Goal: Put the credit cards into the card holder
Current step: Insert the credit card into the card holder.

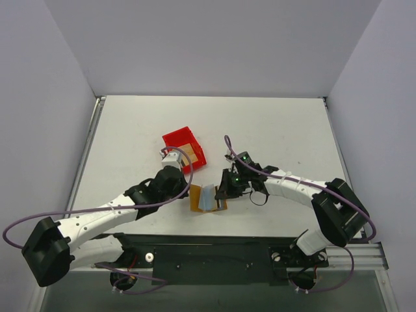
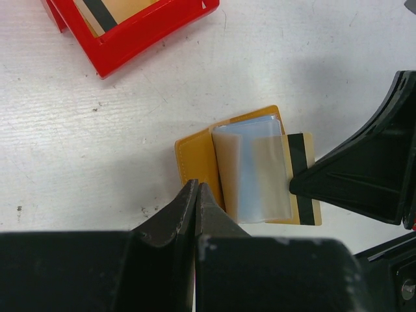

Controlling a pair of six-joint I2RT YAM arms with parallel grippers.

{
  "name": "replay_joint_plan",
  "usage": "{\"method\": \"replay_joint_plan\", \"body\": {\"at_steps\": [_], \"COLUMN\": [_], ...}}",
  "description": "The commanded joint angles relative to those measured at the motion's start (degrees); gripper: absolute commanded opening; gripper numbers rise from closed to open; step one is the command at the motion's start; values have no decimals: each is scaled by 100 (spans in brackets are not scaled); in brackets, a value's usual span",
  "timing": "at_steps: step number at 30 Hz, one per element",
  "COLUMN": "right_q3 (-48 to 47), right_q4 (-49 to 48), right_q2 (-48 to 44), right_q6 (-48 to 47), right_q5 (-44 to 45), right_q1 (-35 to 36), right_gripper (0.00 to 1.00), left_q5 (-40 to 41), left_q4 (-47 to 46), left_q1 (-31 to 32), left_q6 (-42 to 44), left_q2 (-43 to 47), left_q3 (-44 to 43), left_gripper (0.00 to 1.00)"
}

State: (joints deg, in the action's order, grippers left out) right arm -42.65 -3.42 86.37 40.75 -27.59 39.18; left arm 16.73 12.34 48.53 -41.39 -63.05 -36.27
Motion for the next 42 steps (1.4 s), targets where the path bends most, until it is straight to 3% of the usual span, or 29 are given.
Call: {"method": "replay_joint_plan", "body": {"at_steps": [1,23,35,42], "right_q3": [-296,-1175,-1201,-1193], "right_q4": [-159,-27,105,201], "right_q2": [117,1391,1453,1356], "right_q6": [73,126,91,143], "right_q5": [-290,148,246,404], "right_q1": [116,872,872,855], "right_gripper": [0,0,0,0], "left_q5": [120,-108,-662,-373], "left_q4": [-39,-249,-1488,-1559], "left_q1": [-72,-204,-186,-186], "left_q6": [-45,-54,-221,-396], "left_q2": [222,153,-884,-1236], "left_q3": [-3,287,709,841], "left_gripper": [0,0,0,0]}}
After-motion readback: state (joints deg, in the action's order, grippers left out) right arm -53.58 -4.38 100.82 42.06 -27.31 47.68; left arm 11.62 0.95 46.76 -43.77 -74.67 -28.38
